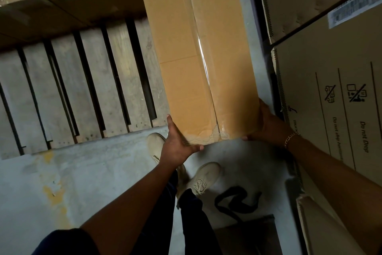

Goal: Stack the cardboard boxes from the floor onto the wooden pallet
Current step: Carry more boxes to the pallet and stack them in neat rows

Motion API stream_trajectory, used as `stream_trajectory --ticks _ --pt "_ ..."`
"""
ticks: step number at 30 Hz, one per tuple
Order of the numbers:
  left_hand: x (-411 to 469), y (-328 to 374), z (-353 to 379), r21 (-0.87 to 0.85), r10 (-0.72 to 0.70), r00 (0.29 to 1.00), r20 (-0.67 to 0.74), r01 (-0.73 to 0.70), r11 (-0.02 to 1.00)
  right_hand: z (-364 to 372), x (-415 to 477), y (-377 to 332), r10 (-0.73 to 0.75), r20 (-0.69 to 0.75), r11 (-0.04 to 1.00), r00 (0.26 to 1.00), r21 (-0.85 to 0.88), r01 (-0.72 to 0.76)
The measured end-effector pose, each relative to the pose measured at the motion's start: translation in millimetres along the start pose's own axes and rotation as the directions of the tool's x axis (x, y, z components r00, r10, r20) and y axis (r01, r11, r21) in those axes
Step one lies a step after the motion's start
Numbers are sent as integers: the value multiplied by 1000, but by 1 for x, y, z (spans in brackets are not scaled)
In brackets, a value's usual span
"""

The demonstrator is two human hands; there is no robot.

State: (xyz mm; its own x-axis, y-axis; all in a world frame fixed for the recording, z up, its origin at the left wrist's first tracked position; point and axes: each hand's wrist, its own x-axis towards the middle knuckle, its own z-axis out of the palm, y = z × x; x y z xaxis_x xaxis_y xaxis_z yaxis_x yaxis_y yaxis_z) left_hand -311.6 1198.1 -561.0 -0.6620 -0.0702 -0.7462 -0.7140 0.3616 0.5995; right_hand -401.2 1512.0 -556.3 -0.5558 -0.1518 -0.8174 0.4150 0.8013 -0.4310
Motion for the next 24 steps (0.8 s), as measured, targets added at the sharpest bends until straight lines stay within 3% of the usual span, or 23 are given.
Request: stream_trajectory --ticks 24 --pt "-1 2 -5 126 13 1000 11 -15 992 10 0 7 18 -17 999 1000 39 -17"
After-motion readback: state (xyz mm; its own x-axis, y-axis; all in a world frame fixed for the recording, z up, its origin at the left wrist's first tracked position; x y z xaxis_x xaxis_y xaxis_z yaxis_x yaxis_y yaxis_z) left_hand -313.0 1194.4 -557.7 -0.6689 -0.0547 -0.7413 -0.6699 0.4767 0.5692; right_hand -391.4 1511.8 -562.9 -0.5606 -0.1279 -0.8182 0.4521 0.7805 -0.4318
